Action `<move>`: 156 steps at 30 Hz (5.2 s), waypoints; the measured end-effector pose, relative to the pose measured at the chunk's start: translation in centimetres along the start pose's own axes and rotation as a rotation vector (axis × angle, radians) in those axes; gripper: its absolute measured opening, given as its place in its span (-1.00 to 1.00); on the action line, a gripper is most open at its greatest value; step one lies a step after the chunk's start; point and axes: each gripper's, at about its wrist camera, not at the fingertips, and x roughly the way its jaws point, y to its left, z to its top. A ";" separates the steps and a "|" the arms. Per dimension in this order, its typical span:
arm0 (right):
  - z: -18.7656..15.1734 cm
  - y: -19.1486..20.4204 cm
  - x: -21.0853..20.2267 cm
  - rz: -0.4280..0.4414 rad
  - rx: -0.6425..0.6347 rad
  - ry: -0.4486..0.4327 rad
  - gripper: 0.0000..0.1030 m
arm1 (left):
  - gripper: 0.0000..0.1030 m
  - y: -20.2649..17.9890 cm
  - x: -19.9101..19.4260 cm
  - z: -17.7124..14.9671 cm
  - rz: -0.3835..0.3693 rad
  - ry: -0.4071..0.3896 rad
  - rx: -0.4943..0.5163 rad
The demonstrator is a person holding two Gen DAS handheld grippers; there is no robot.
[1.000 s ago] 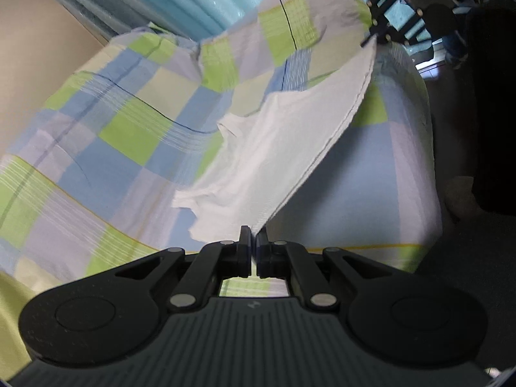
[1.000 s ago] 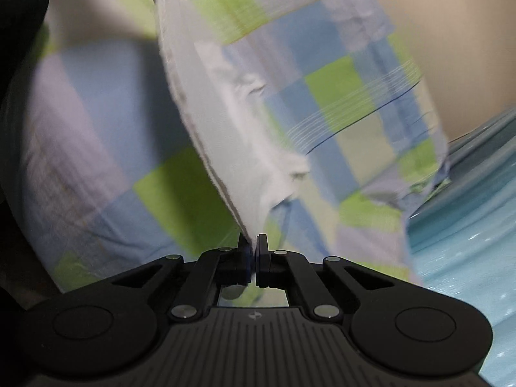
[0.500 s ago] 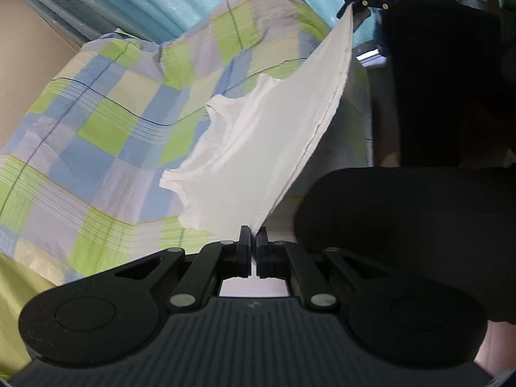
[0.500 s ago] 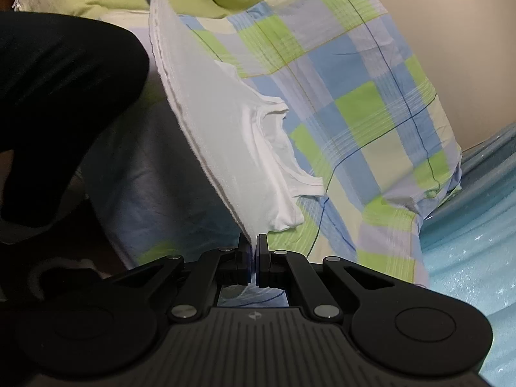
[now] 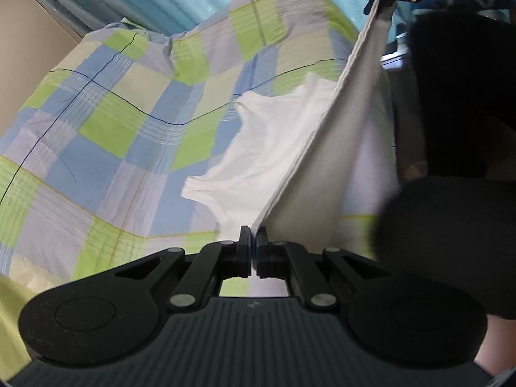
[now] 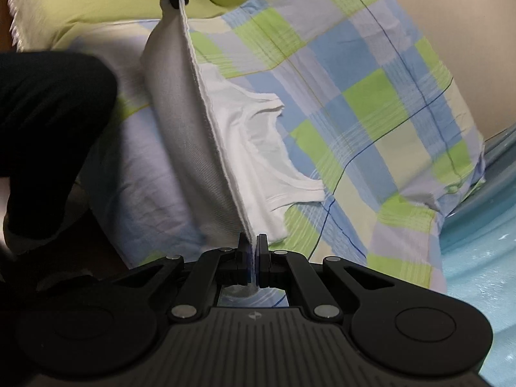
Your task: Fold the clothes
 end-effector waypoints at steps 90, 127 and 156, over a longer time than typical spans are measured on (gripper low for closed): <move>-9.2 -9.1 16.2 0.275 1.241 -0.034 -0.16 | -0.50 6.4 9.7 -6.3 -0.091 -0.053 -0.938; -6.8 -5.9 14.1 0.198 1.352 -0.181 -0.48 | -0.84 6.6 8.8 -4.3 -0.070 -0.013 -0.747; -6.9 -4.1 15.6 0.264 1.428 -0.146 -0.15 | -0.66 3.3 11.5 -0.6 -0.153 0.106 -0.345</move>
